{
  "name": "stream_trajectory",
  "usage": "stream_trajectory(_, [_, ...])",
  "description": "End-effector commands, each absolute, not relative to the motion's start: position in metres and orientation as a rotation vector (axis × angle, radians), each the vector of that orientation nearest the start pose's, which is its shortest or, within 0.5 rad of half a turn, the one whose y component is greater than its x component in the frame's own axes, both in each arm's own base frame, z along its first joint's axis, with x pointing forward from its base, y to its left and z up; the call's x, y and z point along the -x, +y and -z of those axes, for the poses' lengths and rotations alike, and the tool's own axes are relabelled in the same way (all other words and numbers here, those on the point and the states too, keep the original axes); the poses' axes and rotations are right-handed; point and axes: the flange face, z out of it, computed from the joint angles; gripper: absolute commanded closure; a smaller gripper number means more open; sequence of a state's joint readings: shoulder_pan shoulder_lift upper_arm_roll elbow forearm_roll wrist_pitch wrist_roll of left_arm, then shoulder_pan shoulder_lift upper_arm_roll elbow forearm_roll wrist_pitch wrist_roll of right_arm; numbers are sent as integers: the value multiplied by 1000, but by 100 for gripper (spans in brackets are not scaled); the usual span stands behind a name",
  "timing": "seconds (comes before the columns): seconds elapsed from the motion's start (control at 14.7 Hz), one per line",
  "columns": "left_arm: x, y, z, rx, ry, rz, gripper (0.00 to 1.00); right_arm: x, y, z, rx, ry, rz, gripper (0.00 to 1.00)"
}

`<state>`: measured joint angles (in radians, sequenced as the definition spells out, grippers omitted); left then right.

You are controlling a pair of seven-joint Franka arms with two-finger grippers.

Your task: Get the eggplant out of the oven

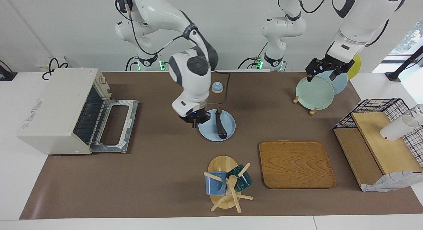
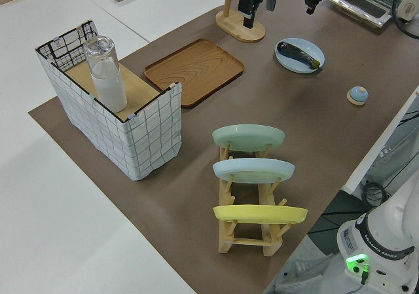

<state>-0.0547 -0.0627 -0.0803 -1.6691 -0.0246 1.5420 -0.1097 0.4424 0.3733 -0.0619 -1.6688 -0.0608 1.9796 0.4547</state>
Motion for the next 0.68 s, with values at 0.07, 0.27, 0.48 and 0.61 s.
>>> stream_trajectory(0.07, [-505, -160, -577, 3151, 48, -68, 0, -553, 158, -302, 3207, 5, -27, 100])
stream_trajectory(0.27, [-500, -241, -533, 3237, -93, -62, 0, -554, 113, -293, 3317, -109, -46, 100])
stream_trajectory(0.48, [-497, -329, -464, 3252, -164, -81, 0, -553, 76, -291, 3368, -118, -93, 99])
stream_trajectory(0.61, [-495, -364, -427, 3265, -161, -63, 0, -556, 38, -290, 3369, -140, -121, 99])
